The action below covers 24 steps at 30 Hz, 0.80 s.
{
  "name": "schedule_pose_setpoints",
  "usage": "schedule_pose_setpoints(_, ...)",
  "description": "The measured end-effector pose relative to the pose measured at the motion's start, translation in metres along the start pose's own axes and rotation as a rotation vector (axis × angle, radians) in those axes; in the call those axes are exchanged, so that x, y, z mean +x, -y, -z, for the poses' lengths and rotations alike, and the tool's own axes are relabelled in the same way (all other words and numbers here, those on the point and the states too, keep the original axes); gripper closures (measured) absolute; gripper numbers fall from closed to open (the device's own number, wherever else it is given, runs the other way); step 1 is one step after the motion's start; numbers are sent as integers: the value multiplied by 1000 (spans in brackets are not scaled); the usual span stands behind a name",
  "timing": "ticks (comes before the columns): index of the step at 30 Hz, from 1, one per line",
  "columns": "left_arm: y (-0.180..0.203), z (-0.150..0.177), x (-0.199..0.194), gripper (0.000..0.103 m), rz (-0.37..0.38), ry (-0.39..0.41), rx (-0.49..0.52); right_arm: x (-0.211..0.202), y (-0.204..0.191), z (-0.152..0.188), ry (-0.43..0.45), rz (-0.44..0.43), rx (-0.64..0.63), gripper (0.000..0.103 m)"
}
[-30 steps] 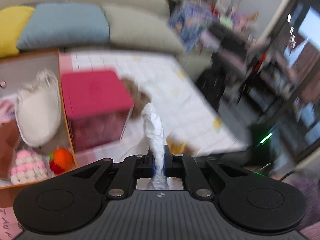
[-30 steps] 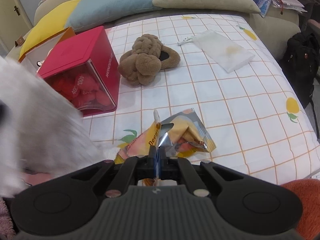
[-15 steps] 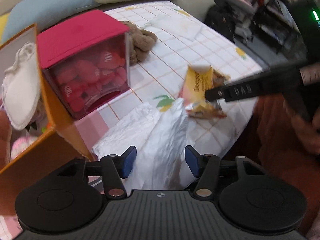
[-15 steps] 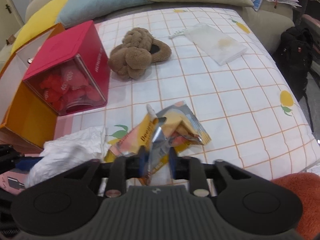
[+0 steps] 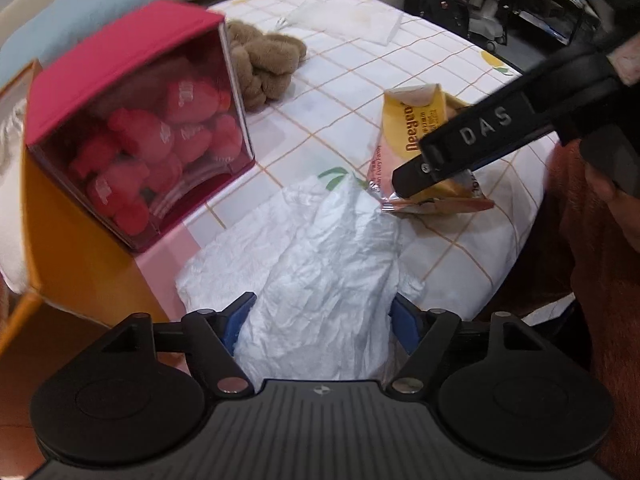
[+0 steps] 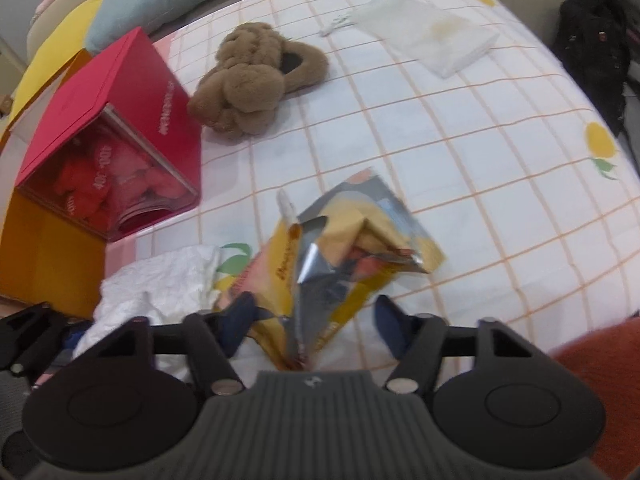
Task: Organize soft objects
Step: 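Lift and carry the plastic bag and snack wrapper with both tools over the box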
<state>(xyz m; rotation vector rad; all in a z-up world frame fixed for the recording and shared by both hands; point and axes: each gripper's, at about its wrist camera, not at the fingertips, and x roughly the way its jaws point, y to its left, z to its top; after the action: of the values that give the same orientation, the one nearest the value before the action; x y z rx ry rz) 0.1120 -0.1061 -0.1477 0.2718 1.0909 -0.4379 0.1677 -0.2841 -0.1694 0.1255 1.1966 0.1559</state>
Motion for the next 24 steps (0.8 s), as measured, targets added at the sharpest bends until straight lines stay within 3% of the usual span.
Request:
schedule_pose_setpoints(6, 2, 1, 2, 20, -7, 15, -14, -4, -7, 2, 23, -8, -43, 75)
schedule_pose_setpoints(10, 2, 2, 2, 21, -13, 25, -28, -5, -5, 2, 27, -15, -36, 82)
schedule_pose_setpoints(13, 1, 3, 1, 29, -23, 38, -46, -7, -5, 4, 37, -19, -41, 88)
schedule_pose_setpoints(18, -7, 2, -4, 73, -53, 53, -107, -11, -8, 6, 52, -18, -58, 93)
schedule_pose_setpoints(20, -8, 2, -6, 85, -41, 65, -120, -14, -9, 7, 65, -20, -68, 94)
schedule_pose_setpoints(24, -6, 5, -19, 88, -48, 112, -127, -23, -13, 9, 109, -13, -100, 97)
